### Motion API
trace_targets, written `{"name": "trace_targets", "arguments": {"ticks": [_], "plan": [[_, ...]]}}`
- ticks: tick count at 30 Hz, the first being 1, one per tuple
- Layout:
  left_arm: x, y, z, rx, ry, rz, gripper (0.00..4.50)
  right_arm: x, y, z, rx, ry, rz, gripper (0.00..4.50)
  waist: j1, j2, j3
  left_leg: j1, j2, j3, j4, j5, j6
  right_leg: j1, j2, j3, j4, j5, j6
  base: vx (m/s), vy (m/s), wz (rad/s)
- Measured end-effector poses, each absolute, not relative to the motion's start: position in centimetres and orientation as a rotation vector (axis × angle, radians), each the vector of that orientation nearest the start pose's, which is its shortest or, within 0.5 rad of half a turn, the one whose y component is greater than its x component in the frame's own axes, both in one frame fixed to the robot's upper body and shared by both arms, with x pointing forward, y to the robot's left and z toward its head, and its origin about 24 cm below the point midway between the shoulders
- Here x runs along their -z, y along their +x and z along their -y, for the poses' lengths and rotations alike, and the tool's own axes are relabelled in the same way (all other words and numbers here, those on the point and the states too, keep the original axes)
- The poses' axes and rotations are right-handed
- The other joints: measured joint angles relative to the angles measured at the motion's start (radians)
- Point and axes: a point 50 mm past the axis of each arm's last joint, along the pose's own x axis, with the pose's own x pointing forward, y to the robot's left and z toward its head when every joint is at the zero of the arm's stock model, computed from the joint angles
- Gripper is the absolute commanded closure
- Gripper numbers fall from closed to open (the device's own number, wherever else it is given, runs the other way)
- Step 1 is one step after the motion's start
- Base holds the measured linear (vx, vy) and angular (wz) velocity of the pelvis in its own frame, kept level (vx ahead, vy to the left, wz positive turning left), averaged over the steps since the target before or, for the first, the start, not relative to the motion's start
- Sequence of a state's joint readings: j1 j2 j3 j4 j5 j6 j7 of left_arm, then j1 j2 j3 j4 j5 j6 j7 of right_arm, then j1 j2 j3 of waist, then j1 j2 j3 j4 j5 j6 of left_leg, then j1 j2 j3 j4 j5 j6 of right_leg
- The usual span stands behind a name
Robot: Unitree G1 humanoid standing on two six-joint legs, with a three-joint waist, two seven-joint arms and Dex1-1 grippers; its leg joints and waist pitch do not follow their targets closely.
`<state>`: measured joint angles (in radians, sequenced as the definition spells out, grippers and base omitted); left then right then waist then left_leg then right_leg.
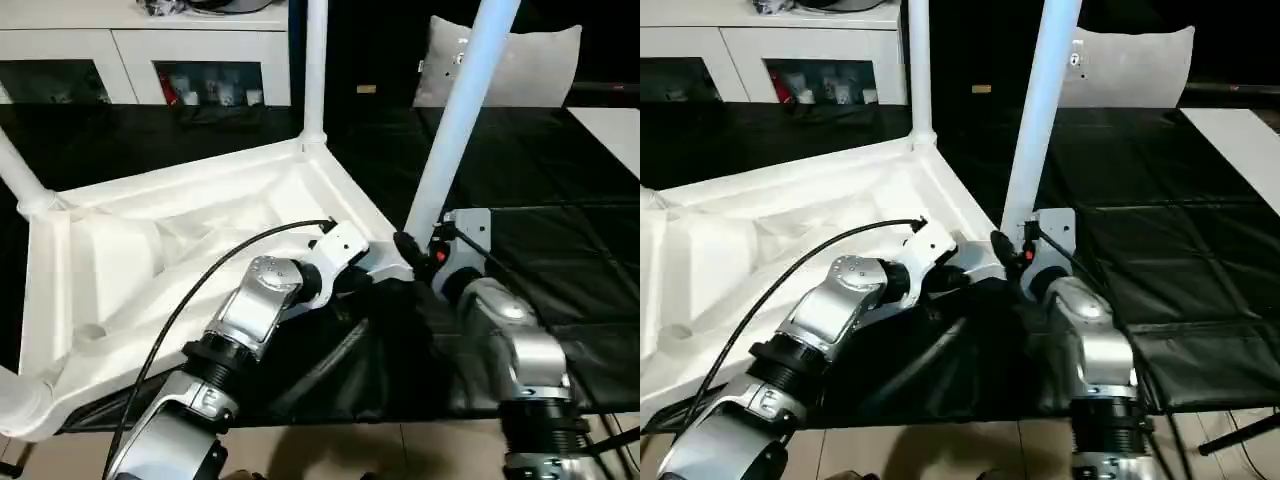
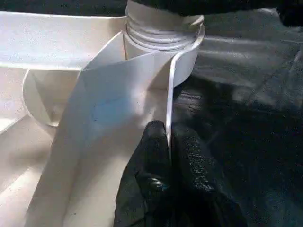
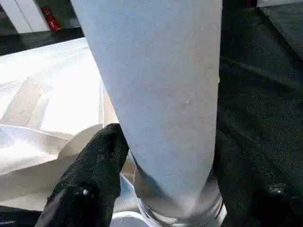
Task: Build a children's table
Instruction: Rotate leg to tighten
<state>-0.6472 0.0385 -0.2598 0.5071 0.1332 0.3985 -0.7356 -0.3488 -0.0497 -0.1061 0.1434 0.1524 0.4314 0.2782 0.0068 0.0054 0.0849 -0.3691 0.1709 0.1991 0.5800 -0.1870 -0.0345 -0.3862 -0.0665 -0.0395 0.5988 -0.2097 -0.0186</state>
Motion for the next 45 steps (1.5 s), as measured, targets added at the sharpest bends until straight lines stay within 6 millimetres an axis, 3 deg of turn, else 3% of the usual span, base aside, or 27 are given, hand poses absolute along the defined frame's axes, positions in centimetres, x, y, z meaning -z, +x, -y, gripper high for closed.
{"name": "trace_targets", "arguments": {"ticks": [6, 13, 17, 20, 29, 33, 45], "plan": [[-6.4, 32.8, -4.1, 1.036, 0.334, -0.376, 4.5, -6.5, 30.8, 14.2, -0.31, 0.151, -0.196, 0.92, 0.003, 0.0, 0.0, 0.0, 0.0, 0.0, -0.005, 0.0, 0.0, 0.0, 0.0, -0.001, -0.004, 0.003, 0.002, 0.0, 0.0, 0.0], [-6.7, 32.7, -6.5, 1.142, 0.41, -0.341, 4.5, -5.7, 29.2, 15.8, -0.521, 0.033, -0.224, 0.31, 0.009, -0.001, 0.001, -0.001, 0.002, 0.0, -0.01, 0.0, -0.001, -0.004, 0.003, -0.001, -0.004, 0.002, 0.005, 0.0, 0.0, 0.0], [-7.0, 32.0, -7.7, 1.286, 0.455, -0.322, 4.5, -6.0, 28.5, 18.2, -0.701, -0.093, -0.253, 0.31, 0.018, -0.002, 0.002, -0.01, 0.002, 0.0, -0.01, 0.003, 0.004, -0.012, 0.004, -0.001, -0.004, 0.002, 0.005, 0.0, 0.0, 0.0], [-7.1, 31.7, -8.0, 1.362, 0.473, -0.312, 4.5, -6.3, 28.0, 18.6, -0.853, -0.119, -0.253, 0.31, 0.029, -0.002, 0.002, -0.017, 0.003, 0.0, -0.009, 0.003, 0.005, -0.018, 0.003, -0.002, -0.002, 0.002, 0.005, 0.0, 0.0, 0.0], [-7.1, 30.8, -9.7, 1.549, 0.507, -0.345, 4.5, -7.1, 26.8, 19.3, -1.196, -0.134, -0.277, 0.31, 0.051, -0.007, 0.006, -0.017, 0.004, 0.0, 0.003, 0.003, 0.006, -0.017, 0.002, -0.003, 0.005, 0.003, 0.002, 0.0, 0.0, 0.0], [-7.1, 30.4, -10.3, 1.626, 0.521, -0.367, 4.5, -7.1, 26.4, 19.1, -1.328, -0.098, -0.315, 0.59, 0.056, -0.011, 0.008, -0.017, 0.004, 0.0, 0.008, 0.003, 0.006, -0.016, 0.001, -0.003, 0.01, 0.003, 0.002, 0.0, 0.0, 0.0], [-7.1, 29.9, -10.9, 1.711, 0.543, -0.385, 4.5, -7.2, 25.9, 18.9, -1.457, -0.067, -0.363, 1.65, 0.062, -0.015, 0.01, -0.017, 0.004, 0.001, 0.009, 0.003, 0.007, -0.016, 0.0, -0.003, 0.011, 0.003, 0.002, 0.0, 0.0, 0.0]]}}
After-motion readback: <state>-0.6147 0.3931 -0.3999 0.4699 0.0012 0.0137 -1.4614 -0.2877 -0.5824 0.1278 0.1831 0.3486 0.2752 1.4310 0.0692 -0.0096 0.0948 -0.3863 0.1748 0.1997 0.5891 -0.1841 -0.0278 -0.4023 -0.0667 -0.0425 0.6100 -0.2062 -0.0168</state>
